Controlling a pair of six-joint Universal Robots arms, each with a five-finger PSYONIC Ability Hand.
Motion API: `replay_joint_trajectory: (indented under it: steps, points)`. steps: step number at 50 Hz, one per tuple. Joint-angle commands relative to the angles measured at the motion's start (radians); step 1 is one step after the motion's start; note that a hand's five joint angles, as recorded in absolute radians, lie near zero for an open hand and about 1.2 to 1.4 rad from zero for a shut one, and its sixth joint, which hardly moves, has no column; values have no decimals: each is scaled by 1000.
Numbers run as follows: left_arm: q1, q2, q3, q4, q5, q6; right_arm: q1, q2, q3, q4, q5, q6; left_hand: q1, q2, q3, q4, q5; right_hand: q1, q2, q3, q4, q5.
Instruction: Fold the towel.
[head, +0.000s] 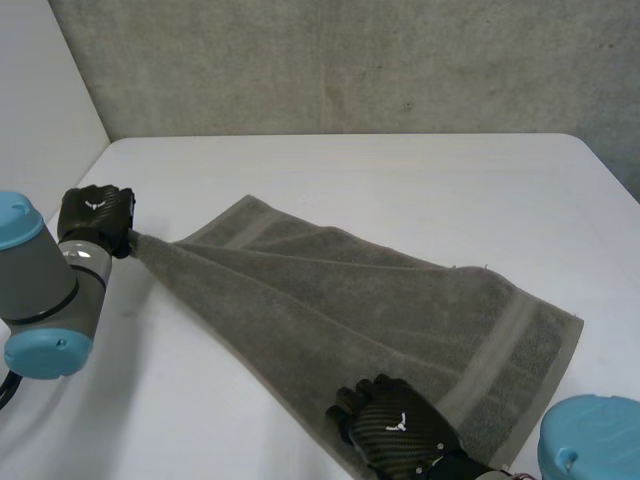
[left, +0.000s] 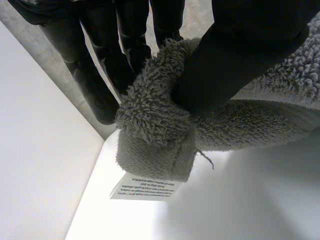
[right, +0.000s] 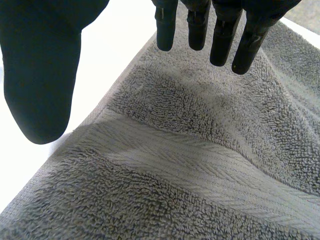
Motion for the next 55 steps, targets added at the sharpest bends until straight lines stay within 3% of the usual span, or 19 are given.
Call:
replay_joint_trajectory:
  steps: [1, 17, 21, 29, 41, 44, 45, 46, 48, 51, 52, 55]
  points:
    - [0, -1, -5, 0, 0, 0, 24, 24, 5, -40, 44, 0, 245, 181, 184, 179, 203, -32, -47, -36, -56, -44]
    - [0, -9, -5, 0, 1, 0, 34, 61, 17, -109, 64, -8, 245, 181, 184, 179, 203, -32, -47, -36, -56, -44]
    - [0, -9, -5, 0, 0, 0, 33, 61, 14, -129, 100, -30, 245, 181, 184, 179, 203, -32, -47, -36, -56, -44]
    - [0, -7, -5, 0, 1, -2, 27, 86, 25, -220, 261, -137, 245, 181, 184, 179, 203, -32, -47, -36, -56, -44]
    - [-2, -4, -8, -2, 1, -2, 2, 66, 22, -247, 296, -149, 245, 181, 184, 179, 203, -32, -47, -36, -56, -44]
    - [-2, -3, -9, -2, 1, -2, 2, 64, 22, -248, 298, -151, 245, 181, 184, 179, 203, 156, 141, 152, 132, 144]
    - [-2, -3, -9, -2, 1, -2, 1, 64, 20, -250, 298, -151, 245, 181, 184, 179, 203, 419, 404, 415, 395, 407]
    - [-2, -1, -11, -2, 1, -2, 1, 64, 20, -250, 298, -151, 245, 181, 184, 179, 203, 421, 407, 417, 397, 409]
    - [-2, 0, -12, -3, 1, -2, -18, 54, 17, -251, 298, -151, 245, 181, 184, 179, 203, 860, 845, 856, 836, 848]
    - [-2, 5, -23, -2, 1, 0, -33, 40, 17, -251, 298, -151, 245, 181, 184, 179, 203, 1000, 985, 996, 976, 988]
    - [-2, 8, -25, -3, 1, 0, -53, 19, 16, -251, 298, -151, 245, 181, 184, 179, 203, 1186, 1171, 1182, 1162, 1174]
    - [-3, 11, -31, -10, 0, 0, -99, -29, 8, -250, 291, -149, 245, 181, 184, 179, 203, 1189, 1175, 1185, 1165, 1177]
